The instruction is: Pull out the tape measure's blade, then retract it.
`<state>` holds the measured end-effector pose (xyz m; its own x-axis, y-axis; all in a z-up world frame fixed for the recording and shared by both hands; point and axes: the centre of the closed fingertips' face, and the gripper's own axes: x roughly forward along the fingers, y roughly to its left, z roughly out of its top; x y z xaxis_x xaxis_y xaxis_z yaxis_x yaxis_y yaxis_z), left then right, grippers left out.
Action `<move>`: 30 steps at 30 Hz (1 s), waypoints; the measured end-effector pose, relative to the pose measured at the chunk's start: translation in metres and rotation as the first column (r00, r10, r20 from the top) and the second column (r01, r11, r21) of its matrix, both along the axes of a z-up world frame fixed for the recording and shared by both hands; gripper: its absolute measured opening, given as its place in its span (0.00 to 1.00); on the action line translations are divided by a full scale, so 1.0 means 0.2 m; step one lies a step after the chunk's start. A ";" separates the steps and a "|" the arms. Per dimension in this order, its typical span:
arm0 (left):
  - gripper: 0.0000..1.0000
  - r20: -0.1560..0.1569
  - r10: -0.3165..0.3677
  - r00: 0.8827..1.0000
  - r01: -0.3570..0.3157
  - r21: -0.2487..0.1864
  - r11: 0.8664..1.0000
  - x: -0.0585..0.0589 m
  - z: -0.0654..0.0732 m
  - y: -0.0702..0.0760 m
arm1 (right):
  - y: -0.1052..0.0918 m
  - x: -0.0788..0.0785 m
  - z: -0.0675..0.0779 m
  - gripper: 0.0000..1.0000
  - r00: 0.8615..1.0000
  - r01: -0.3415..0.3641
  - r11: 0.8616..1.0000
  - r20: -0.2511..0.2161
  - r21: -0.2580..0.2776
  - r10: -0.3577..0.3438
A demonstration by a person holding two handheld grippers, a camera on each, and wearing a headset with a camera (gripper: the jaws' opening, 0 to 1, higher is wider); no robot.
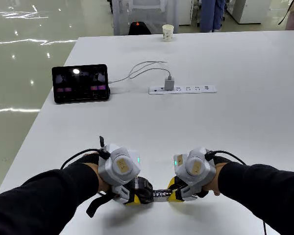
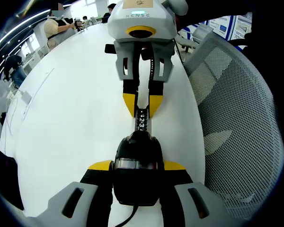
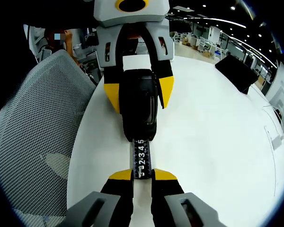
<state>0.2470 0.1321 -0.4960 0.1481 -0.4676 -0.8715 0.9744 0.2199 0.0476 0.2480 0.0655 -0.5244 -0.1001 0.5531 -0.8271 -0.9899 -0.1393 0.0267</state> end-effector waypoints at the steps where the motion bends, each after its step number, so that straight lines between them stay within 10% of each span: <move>1: 0.32 0.000 0.001 1.000 -0.001 0.001 1.000 0.00 0.00 0.00 | 0.00 0.00 0.00 0.10 1.000 0.002 1.000 0.000 -0.001 -0.002; 30: 0.32 0.003 0.000 1.000 0.000 0.008 1.000 0.00 -0.01 0.00 | -0.13 0.02 0.00 0.10 0.999 0.041 0.999 0.000 -0.008 -0.041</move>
